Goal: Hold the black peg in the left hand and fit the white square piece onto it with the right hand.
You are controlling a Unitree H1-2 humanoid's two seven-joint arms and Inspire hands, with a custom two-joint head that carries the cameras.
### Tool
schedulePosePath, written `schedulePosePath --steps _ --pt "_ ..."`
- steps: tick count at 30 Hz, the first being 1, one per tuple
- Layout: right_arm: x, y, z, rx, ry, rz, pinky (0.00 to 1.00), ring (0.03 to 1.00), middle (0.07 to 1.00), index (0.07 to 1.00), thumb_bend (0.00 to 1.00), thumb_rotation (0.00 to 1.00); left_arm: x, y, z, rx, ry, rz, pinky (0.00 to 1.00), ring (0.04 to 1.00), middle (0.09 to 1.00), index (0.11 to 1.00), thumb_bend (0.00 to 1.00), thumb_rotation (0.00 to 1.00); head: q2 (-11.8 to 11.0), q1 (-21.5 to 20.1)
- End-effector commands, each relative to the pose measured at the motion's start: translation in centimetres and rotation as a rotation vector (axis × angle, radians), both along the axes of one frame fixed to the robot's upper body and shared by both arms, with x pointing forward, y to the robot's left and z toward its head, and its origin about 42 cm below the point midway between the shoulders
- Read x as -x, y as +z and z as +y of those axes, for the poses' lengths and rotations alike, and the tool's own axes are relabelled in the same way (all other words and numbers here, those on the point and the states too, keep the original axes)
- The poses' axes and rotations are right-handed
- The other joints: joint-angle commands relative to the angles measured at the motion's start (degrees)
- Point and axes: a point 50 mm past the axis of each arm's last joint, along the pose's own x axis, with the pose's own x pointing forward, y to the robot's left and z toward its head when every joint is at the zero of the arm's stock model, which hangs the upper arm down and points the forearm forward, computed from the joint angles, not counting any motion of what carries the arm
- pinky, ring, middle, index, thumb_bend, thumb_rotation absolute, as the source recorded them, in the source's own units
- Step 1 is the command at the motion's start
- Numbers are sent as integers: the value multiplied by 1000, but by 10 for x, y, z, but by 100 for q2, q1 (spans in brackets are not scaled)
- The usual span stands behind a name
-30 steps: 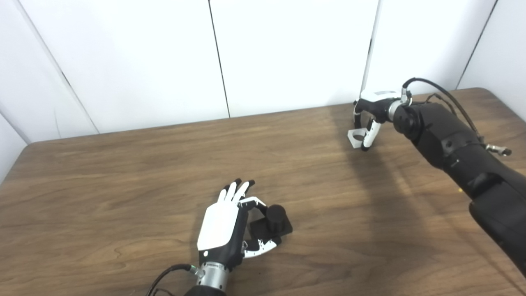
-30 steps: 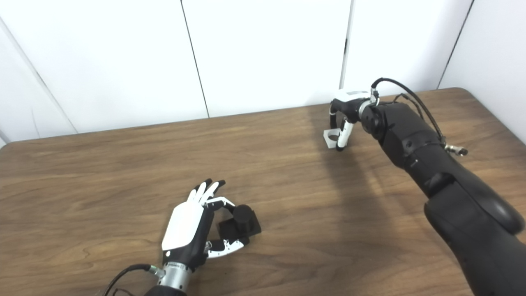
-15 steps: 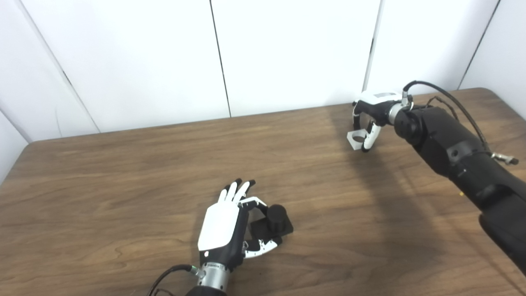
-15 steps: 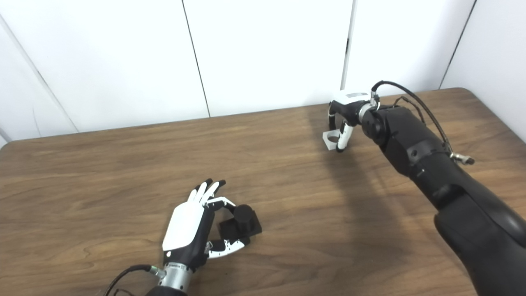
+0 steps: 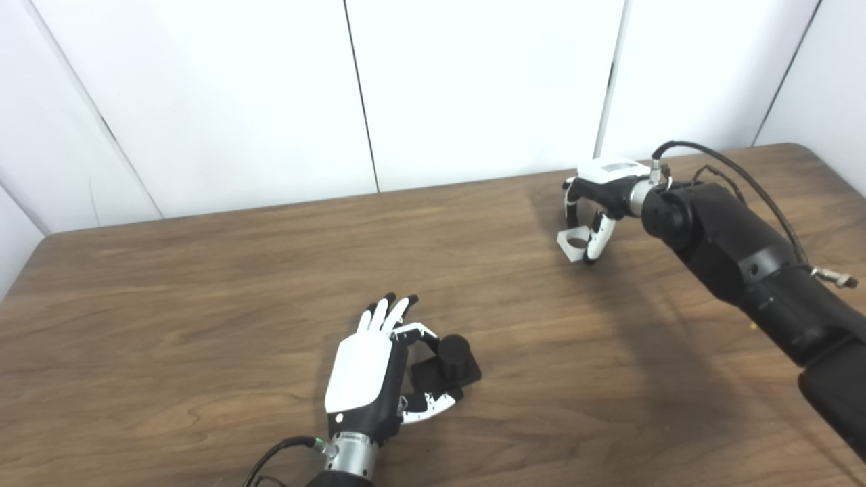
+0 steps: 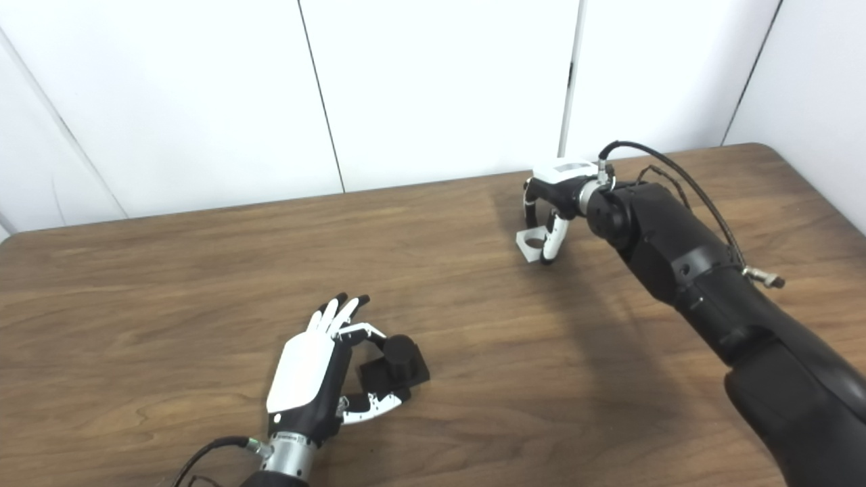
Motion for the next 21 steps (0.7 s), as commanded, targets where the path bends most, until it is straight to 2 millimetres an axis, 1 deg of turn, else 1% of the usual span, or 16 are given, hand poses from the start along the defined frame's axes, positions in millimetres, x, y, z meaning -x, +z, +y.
schedulePosePath --steps 1,10,16,21 --pt "-1 27 1 -6 12 -48 1000 1000 943 490 522 142 -1 -16 10 -79 31 59 1000 1000 941 494 505 62 8 -2" --pt "22 45 15 -22 87 -70 1000 1000 948 489 524 141 -1 -17 6 -84 35 59 989 1000 937 494 506 62 -8 38" --pt "50 56 33 -27 188 -89 997 1000 951 490 524 140 -2 -17 5 -93 35 57 991 1000 934 494 506 63 -10 79" --pt "71 60 46 -18 265 -114 998 1000 945 490 524 143 -2 -16 3 -97 38 59 987 1000 934 494 506 62 -7 127"
